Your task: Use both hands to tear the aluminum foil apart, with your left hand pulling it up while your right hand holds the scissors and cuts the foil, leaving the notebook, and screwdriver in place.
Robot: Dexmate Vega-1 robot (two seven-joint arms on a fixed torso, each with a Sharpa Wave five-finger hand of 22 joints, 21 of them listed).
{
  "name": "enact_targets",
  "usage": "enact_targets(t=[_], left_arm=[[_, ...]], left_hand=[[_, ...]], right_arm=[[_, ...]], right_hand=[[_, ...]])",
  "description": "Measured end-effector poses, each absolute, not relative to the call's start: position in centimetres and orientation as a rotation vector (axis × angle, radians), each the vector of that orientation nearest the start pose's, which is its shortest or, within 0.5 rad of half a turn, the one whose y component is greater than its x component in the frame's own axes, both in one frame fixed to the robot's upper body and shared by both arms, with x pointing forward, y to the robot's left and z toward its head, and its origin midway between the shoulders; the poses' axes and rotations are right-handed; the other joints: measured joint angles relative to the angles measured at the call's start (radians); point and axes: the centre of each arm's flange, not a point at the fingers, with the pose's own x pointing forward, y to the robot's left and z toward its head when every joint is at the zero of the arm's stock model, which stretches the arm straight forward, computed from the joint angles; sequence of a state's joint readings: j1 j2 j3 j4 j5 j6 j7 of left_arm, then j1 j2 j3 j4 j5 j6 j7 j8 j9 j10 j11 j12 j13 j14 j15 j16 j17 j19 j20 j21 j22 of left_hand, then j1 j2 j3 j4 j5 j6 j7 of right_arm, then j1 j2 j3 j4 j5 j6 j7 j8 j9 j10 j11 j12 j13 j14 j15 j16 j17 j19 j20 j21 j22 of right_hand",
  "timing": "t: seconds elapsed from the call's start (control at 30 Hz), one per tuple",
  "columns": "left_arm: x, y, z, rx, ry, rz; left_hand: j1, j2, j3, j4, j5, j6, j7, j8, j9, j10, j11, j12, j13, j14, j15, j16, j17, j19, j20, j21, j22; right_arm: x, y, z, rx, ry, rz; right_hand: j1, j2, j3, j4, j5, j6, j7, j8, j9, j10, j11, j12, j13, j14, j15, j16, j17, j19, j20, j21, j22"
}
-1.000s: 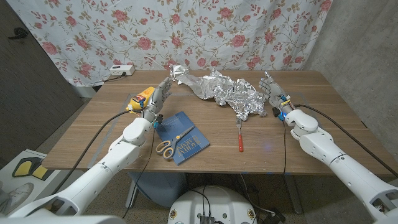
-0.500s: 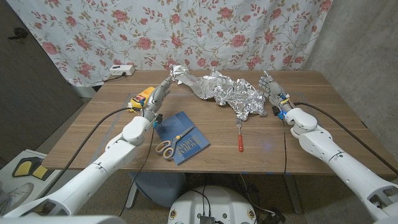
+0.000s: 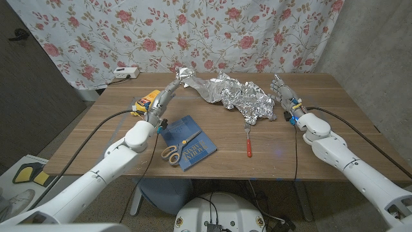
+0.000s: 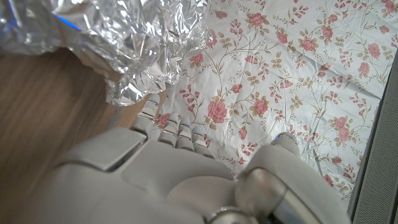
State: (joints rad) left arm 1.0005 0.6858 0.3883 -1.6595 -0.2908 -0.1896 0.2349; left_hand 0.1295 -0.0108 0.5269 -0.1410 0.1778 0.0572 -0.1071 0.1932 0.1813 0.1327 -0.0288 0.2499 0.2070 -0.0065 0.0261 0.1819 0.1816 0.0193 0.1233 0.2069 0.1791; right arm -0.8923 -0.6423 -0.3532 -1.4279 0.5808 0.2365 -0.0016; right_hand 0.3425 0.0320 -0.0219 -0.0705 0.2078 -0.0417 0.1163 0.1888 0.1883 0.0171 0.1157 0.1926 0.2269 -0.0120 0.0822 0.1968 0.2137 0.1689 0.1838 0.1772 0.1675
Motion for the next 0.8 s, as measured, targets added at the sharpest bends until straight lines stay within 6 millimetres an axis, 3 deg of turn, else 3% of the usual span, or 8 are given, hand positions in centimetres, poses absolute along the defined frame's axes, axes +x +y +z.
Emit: enact_targets(t=[0.8], left_arm=[[56.4,27.0,-1.5,0.574,-0.684,-0.019]], left_hand=[[0.035,-0.014,0.006,-0.019,-0.005,0.011,0.0,0.008,0.003,0.045,0.002,0.013,0.0,0.016,-0.003,0.008,0.0,0.013,0.005,0.0,0.0]], right_arm=[[62.9,-32.3,-1.7,-0.131,-0.582,0.16]], right_hand=[[0.005,0.005,0.002,-0.002,0.0,-0.003,-0.004,0.0,0.0,-0.005,-0.005,0.0,-0.004,-0.005,-0.004,0.0,-0.005,-0.004,0.004,0.0,0.0]])
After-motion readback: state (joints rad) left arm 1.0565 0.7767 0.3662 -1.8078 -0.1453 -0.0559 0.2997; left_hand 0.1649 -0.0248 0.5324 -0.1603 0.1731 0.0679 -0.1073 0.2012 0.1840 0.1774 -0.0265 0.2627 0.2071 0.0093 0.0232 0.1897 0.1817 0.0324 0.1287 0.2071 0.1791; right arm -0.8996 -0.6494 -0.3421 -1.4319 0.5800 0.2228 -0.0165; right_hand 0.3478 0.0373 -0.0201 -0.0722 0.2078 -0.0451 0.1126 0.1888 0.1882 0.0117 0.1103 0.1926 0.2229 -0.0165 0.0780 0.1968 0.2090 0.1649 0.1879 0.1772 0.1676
